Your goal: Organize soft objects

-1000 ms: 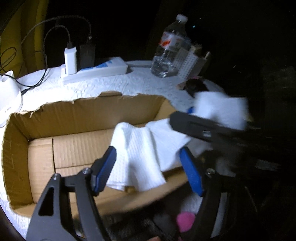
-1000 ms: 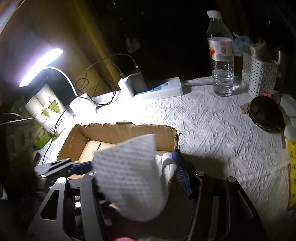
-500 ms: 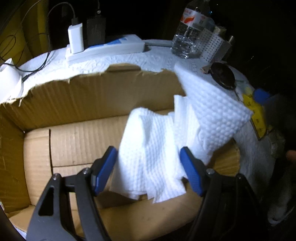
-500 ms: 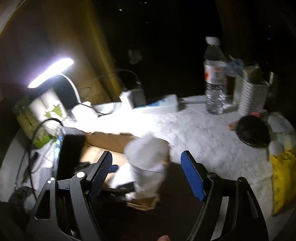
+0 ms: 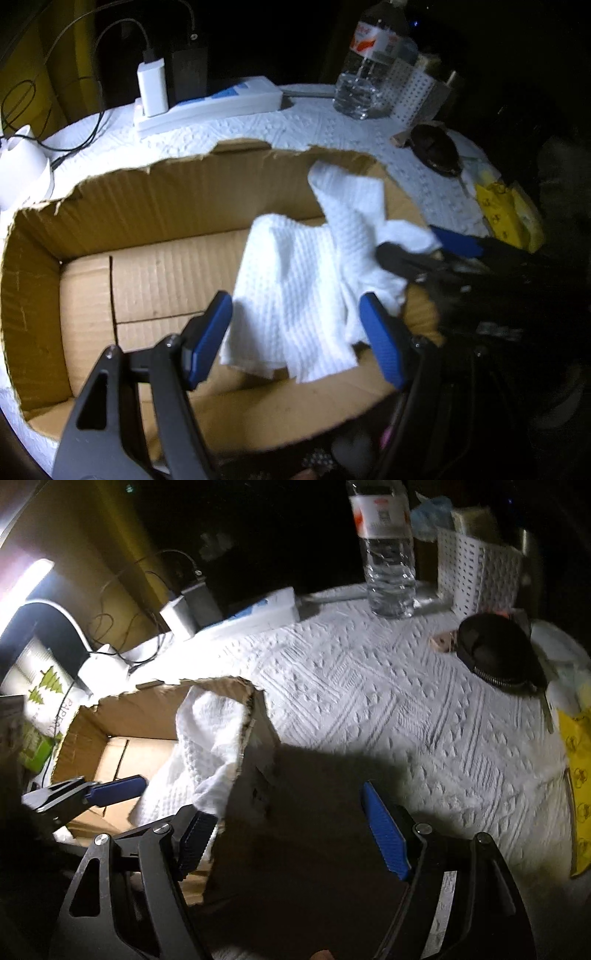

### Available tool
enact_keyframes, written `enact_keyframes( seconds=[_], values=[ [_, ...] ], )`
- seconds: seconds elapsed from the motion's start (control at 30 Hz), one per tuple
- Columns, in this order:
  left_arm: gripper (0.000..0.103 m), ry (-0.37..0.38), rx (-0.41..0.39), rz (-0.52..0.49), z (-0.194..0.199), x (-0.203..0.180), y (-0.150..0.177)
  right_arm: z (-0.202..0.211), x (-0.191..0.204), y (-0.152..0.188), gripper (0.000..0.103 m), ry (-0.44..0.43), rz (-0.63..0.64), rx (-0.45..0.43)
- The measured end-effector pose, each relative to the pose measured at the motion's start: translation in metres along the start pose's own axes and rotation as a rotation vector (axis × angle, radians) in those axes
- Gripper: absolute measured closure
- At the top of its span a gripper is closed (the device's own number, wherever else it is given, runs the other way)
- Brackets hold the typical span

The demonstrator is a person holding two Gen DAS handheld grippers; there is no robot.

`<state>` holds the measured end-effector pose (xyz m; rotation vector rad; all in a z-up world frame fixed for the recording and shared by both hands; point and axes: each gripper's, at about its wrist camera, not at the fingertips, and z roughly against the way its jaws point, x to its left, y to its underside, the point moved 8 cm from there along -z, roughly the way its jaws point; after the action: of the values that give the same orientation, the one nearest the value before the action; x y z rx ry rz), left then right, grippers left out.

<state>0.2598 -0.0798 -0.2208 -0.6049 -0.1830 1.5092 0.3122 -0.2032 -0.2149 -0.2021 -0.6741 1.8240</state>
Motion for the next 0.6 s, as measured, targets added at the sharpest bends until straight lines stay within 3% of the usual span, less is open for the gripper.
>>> enact_keyframes(
  seconds=[0.17,0.6],
  values=[
    [0.030,-0.009,-0.018,0.000,0.013,0.004,0.001,-0.006,0.001,0.006,0.024,0.001,-0.006,0.022],
    [0.030,-0.011,-0.100,0.018,0.056,0.012,0.006,0.053,0.020,0.000,0.024,-0.006,0.013,-0.093]
  ],
)
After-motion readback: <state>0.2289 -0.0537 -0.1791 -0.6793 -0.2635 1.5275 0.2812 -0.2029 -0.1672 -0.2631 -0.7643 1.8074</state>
